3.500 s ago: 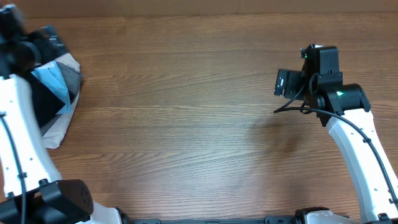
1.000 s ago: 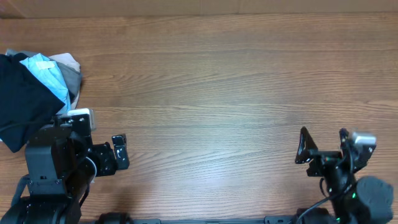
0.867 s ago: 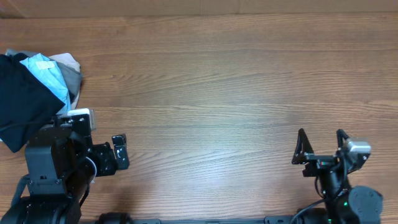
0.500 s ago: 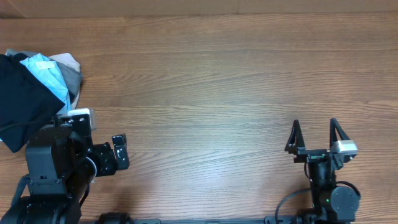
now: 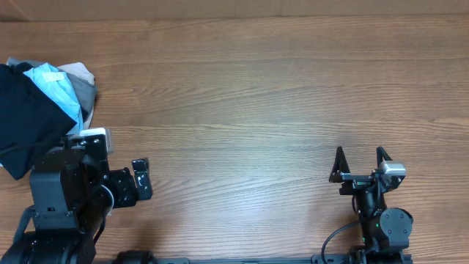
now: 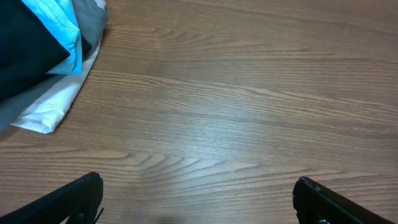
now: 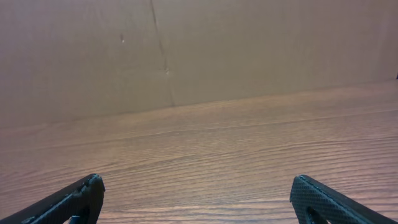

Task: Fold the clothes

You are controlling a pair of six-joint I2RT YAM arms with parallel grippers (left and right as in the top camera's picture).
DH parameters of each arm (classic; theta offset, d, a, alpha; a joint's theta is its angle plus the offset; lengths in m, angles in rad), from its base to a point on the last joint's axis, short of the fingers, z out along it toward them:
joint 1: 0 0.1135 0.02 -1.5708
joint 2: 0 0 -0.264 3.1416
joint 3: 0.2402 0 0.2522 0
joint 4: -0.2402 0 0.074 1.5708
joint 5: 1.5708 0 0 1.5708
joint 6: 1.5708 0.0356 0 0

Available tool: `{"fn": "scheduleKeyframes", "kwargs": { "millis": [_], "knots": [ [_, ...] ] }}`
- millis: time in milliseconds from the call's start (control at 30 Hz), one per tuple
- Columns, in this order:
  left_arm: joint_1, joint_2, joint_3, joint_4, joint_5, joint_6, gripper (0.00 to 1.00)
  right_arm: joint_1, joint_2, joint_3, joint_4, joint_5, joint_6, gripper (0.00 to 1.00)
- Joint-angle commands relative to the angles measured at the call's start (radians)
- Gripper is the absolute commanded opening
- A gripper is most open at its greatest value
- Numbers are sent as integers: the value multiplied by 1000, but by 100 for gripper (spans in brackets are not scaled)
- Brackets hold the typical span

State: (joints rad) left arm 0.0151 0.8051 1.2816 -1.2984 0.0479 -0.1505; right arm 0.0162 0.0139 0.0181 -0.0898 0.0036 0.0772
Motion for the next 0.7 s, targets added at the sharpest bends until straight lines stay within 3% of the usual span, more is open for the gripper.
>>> {"fn": "scheduleKeyframes", "kwargs": {
  "millis": [0, 567, 667],
  "knots": [
    [3, -3, -2, 0, -7, -7, 100, -3, -6, -10, 5, -2, 1, 100],
    [3, -9, -3, -2, -6, -7, 100, -3, -6, -10, 5, -2, 1, 100],
    [3, -26, -4, -21, -64, 20, 100, -3, -6, -10, 5, -2, 1, 100]
  ]
}}
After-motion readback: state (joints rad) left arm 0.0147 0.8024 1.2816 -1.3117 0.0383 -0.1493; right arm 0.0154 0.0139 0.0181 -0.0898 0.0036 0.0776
